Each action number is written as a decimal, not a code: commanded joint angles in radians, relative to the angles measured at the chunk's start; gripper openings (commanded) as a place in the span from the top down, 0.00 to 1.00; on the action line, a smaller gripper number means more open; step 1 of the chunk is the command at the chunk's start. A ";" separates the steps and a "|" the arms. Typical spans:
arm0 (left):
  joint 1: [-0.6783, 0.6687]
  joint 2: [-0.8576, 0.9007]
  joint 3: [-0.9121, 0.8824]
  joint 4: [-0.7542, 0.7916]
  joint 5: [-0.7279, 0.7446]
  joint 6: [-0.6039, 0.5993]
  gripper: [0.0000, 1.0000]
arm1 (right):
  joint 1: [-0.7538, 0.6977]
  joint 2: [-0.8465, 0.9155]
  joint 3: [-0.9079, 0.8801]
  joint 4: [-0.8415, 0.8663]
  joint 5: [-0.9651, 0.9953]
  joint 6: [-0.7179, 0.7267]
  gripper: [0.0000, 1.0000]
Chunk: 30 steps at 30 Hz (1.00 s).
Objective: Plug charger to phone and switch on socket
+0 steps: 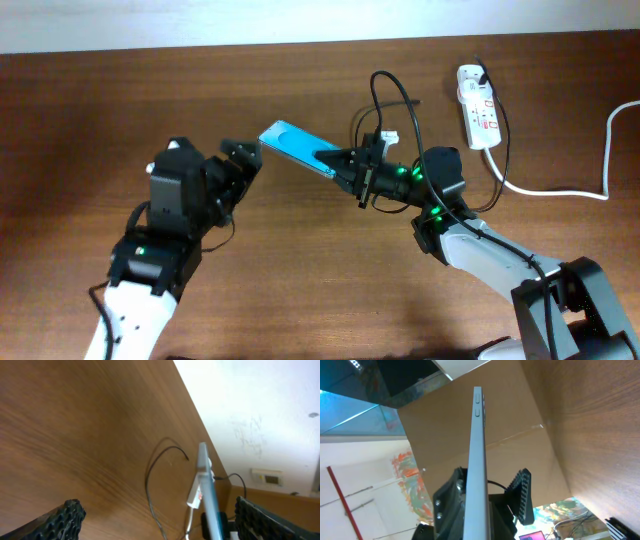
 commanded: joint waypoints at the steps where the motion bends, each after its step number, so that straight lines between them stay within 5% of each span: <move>1: 0.005 0.045 -0.006 0.084 0.131 -0.039 0.01 | -0.002 -0.023 0.015 0.017 0.008 -0.157 0.96; 11: -0.015 0.054 -0.006 0.194 0.146 -0.046 0.02 | 0.108 -0.022 0.015 -0.004 0.131 -0.205 0.96; 15: -0.015 0.054 -0.006 0.194 0.146 -0.046 0.17 | 0.132 -0.022 0.015 0.083 0.156 -0.202 0.96; 18: -0.015 0.055 -0.006 0.194 0.146 -0.046 0.17 | 0.131 -0.022 0.015 0.105 0.156 -0.202 0.96; 23: -0.015 0.054 -0.006 0.195 0.147 -0.047 0.42 | 0.131 -0.022 0.015 0.104 0.174 -0.203 0.96; 30: -0.015 0.054 -0.006 0.216 0.166 -0.073 0.45 | 0.157 -0.022 0.015 0.104 0.185 -0.202 0.96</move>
